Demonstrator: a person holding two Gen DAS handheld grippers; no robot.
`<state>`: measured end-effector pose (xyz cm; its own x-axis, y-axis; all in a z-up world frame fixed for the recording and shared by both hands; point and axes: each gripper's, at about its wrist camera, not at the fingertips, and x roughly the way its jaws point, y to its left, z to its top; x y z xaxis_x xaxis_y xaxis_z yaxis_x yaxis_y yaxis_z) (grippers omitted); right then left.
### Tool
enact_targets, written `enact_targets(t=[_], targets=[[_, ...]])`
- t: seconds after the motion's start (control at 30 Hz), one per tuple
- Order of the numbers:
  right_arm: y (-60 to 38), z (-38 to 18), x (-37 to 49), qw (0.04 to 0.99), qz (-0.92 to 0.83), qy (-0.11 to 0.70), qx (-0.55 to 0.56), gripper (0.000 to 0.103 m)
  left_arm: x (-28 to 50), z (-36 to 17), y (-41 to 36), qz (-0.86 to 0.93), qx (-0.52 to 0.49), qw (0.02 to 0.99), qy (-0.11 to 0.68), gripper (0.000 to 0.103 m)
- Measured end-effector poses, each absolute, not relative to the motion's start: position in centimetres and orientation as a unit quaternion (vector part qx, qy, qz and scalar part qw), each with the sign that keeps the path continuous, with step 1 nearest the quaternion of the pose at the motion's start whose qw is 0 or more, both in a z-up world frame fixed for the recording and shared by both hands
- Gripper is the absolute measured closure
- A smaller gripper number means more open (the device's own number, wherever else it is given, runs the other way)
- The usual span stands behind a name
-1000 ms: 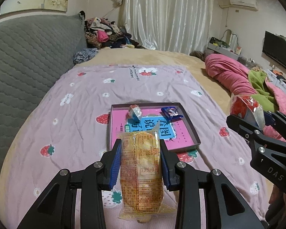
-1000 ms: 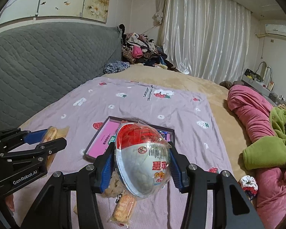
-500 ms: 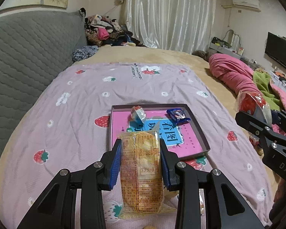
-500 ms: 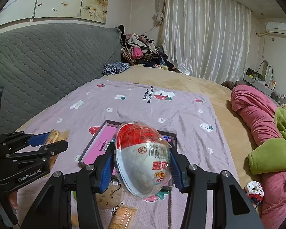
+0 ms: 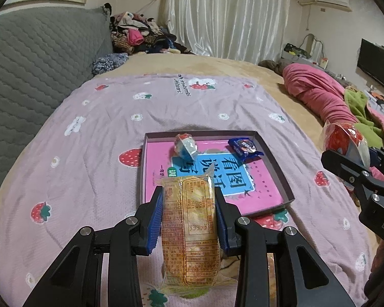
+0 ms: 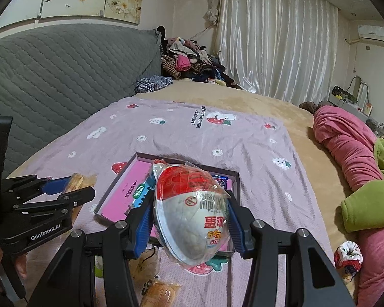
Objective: Organize objects
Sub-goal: 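Carry wrapped cake in left tool over tray while right tool carries egg container there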
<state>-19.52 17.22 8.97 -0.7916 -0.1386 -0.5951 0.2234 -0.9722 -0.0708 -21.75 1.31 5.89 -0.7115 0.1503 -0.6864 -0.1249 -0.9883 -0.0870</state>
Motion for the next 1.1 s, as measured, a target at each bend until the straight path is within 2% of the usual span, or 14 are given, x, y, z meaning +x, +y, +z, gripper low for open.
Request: enact_targets(t=[1.1], targets=[[19.4, -0.2, -30.5, 0.084, -0.935, 0.038, 0.343, 0.051, -32.7, -3.2, 0.2, 0.919, -0.382, 0.077, -0.057, 0.065]])
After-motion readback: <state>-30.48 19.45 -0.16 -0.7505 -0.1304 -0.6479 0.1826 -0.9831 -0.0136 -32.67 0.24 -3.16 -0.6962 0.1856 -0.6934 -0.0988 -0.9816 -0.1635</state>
